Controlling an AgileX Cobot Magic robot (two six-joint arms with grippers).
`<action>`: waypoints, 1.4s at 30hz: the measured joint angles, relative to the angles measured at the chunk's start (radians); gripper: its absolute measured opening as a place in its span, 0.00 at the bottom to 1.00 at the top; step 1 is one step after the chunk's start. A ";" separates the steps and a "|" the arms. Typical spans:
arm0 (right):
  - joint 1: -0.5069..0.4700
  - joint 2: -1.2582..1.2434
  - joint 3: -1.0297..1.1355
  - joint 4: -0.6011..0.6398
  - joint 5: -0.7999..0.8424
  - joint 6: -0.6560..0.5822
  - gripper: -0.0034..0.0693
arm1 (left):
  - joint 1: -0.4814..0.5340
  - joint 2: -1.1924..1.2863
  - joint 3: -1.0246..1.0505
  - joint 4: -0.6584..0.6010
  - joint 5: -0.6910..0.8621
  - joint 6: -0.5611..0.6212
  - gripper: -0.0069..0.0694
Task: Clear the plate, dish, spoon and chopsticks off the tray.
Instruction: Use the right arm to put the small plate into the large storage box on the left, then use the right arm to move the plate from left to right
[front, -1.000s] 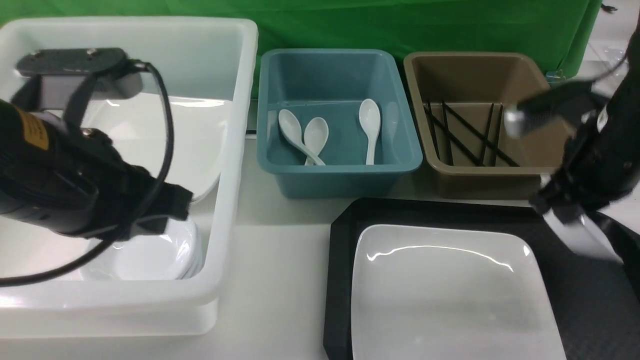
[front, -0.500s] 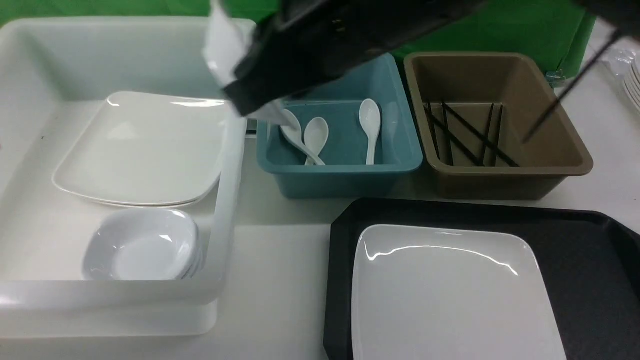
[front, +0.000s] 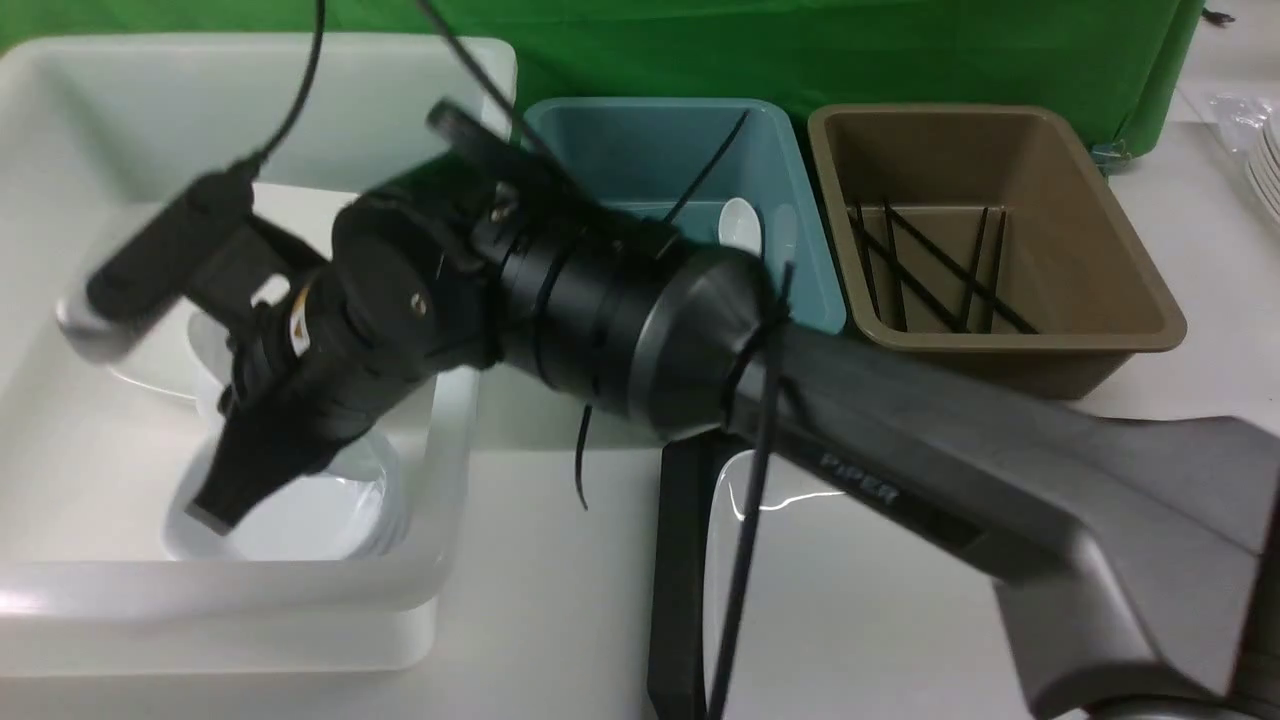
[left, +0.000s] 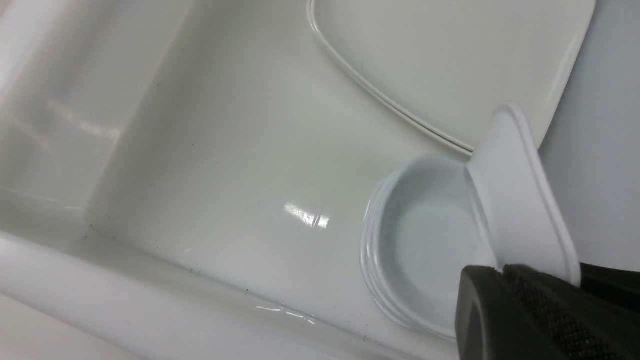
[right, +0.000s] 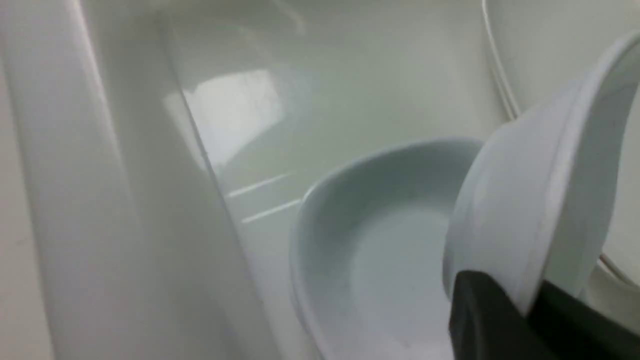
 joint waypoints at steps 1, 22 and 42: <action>0.000 0.008 -0.003 -0.004 -0.001 -0.003 0.17 | 0.000 -0.001 0.000 -0.001 0.000 0.001 0.11; -0.066 -0.320 -0.073 -0.459 0.490 0.175 0.14 | -0.319 0.023 0.000 -0.065 -0.017 0.063 0.11; -0.831 -0.814 1.134 -0.146 0.306 0.313 0.58 | -0.972 0.428 -0.046 -0.018 -0.171 -0.054 0.11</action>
